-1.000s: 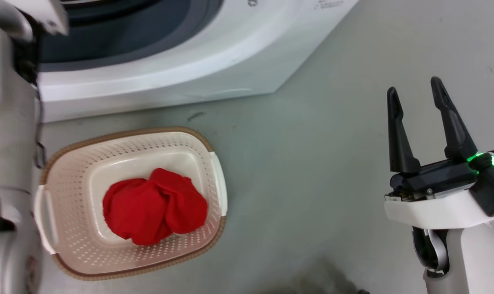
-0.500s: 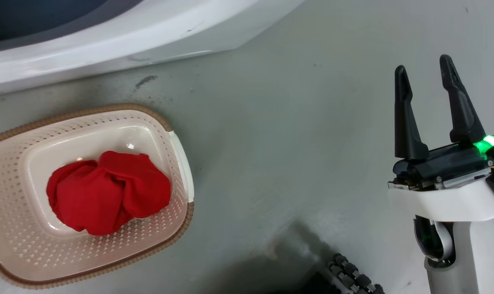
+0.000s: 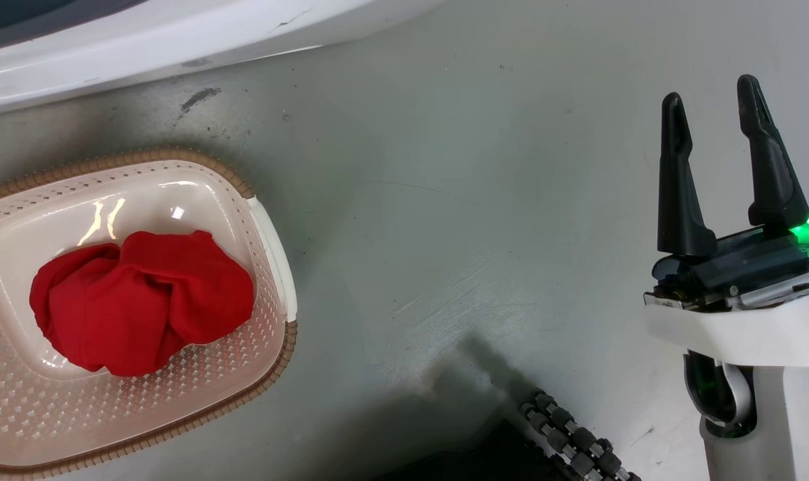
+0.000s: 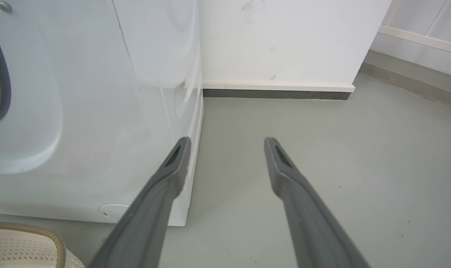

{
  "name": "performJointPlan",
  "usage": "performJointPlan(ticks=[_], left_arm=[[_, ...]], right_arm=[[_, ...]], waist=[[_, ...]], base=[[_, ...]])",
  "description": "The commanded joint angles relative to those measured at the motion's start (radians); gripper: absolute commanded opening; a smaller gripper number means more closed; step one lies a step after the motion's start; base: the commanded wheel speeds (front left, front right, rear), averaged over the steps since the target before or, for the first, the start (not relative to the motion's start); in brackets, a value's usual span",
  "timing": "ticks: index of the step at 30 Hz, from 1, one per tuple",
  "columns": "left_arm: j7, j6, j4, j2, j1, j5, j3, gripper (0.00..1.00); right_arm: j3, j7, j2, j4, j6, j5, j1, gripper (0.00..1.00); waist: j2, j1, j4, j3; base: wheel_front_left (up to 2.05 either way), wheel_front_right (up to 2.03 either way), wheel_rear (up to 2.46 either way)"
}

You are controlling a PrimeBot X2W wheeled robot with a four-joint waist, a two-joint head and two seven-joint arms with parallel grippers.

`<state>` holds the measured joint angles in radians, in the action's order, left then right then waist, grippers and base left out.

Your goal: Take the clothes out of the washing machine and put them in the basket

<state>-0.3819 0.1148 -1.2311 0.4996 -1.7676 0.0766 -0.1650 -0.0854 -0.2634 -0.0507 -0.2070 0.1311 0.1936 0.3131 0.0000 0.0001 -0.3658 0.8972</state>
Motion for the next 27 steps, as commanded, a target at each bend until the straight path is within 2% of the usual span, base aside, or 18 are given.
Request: performJointPlan(ticks=[1, 2, 12, 23, 27], left_arm=[[0.014, -0.001, -0.003, 0.006, 0.001, -0.01, -0.01, 0.23], [0.028, 0.0, 0.001, 0.006, 0.002, -0.008, -0.013, 0.0], [0.127, 0.005, -0.003, -0.01, 0.038, 0.017, -0.017, 0.0], [0.394, 0.014, 0.001, -0.06, 0.241, 0.054, -0.07, 0.0], [0.489, 0.015, 0.012, -0.099, 0.341, 0.099, -0.1, 0.0]], right_arm=[[-0.002, -0.002, 0.001, -0.003, -0.001, 0.001, 0.016, 1.0], [-0.003, -0.002, 0.001, -0.003, -0.001, 0.001, 0.016, 1.0], [0.005, -0.002, 0.001, 0.008, -0.001, -0.01, 0.016, 1.0], [0.003, -0.002, 0.001, 0.029, -0.001, -0.049, -0.024, 1.0], [0.001, -0.002, 0.001, 0.041, -0.001, -0.079, -0.05, 1.0]], waist=[[0.0, -0.0001, 0.0, -0.001], [0.0, -0.0001, 0.0, -0.001], [0.0, -0.0001, 0.012, -0.036], [0.0, -0.0001, 0.068, -0.191], [0.0, -0.0001, 0.1, -0.265]], base=[[0.0, 0.0, 0.0], [0.0, 0.0, 0.0], [0.0, 0.0, 0.0], [0.0, 0.0, 0.0], [0.0, 0.0, 0.0]])
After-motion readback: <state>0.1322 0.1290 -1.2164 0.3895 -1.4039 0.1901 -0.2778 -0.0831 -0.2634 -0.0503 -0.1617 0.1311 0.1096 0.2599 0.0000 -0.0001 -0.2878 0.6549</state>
